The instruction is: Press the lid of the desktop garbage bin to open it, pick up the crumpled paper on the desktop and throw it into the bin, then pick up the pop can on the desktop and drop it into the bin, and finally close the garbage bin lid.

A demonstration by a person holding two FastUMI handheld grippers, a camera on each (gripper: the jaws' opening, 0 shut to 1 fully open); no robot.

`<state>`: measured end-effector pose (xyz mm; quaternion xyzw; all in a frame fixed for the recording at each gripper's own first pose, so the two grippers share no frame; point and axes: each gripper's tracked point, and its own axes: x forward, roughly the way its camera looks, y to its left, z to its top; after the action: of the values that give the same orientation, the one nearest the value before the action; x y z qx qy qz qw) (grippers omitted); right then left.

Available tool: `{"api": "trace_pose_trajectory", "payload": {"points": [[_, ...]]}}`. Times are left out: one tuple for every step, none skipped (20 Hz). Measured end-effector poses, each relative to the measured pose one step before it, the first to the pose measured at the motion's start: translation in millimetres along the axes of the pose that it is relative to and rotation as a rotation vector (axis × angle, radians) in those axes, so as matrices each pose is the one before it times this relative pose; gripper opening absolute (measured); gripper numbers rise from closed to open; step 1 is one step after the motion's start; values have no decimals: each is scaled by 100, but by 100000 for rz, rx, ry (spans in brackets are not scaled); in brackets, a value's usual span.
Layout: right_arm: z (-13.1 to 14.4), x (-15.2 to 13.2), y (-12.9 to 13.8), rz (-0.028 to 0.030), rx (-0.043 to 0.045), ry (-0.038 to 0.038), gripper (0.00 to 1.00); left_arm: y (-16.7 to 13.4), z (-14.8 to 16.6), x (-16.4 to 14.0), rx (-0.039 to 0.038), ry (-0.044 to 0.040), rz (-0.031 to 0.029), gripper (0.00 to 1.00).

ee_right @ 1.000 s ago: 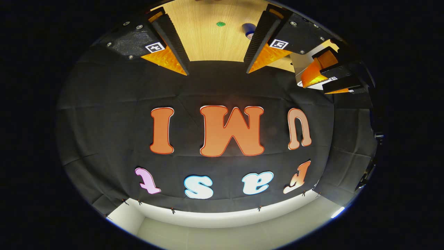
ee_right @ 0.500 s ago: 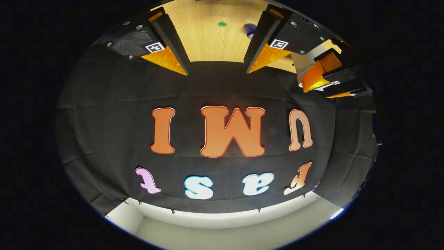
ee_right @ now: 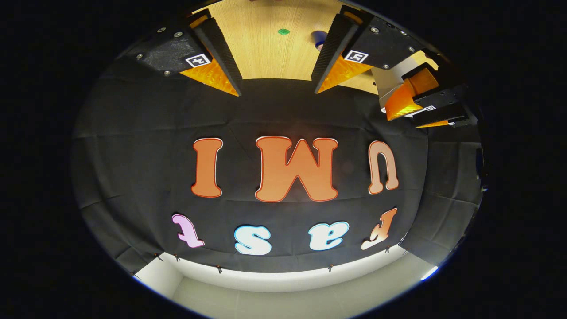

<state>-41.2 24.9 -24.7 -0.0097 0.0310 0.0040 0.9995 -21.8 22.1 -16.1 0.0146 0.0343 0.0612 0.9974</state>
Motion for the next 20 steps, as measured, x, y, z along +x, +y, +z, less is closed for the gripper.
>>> {"api": "trace_pose_trajectory", "payload": {"points": [[-111,78,-40,-21,147,292,93,35,28,50,9,179,105,94],[-29,-27,-95,-79,-42,241,93,-78,-101,-103,-81,86,-14,94],[-39,10,-40,-116,-42,127,93,55,84,-44,-2,1,128,93],[-79,63,-69,88,73,144,93,-50,-19,38,-32,-118,-97,94],[-82,-10,94,-80,-22,105,93,-3,48,27,179,-84,57,94],[2,51,-61,51,101,299,93,0,-1,-58,18,-263,-157,93],[-126,75,36,-73,-33,138,93,17,106,70,158,-109,47,94],[-23,-48,7,-14,33,116,93,-19,-56,38,59,-98,-107,93],[-72,43,-22,57,20,38,93,11,53,54,18,-96,-21,93],[-128,-26,-46,-168,-188,102,93,-13,-12,-64,54,-19,-51,94],[-99,181,-35,-7,-5,327,93,-66,30,-31,79,-78,-248,93],[-119,2,-110,-154,110,395,93,-55,35,-40,194,-47,-206,94],[-213,53,12,-73,177,387,93,3,109,-37,180,-235,-173,94],[-163,18,-51,-55,-44,388,93,-9,48,16,173,-246,-239,94],[-240,150,-43,-223,-236,322,93,-19,116,84,196,-266,-132,94],[-285,33,-80,-2,-38,614,93,-83,-60,-27,96,55,-339,94],[-291,126,-79,-156,-44,498,94,-51,56,-32,-40,137,-564,93],[-292,125,-43,-85,35,658,94,-156,-27,-8,-256,121,-754,93],[-395,194,-12,-110,-42,747,94,-78,8,-28,235,582,-648,93],[-407,169,-103,-36,-147,1080,93,98,-151,-150,29,135,-174,93]]}}
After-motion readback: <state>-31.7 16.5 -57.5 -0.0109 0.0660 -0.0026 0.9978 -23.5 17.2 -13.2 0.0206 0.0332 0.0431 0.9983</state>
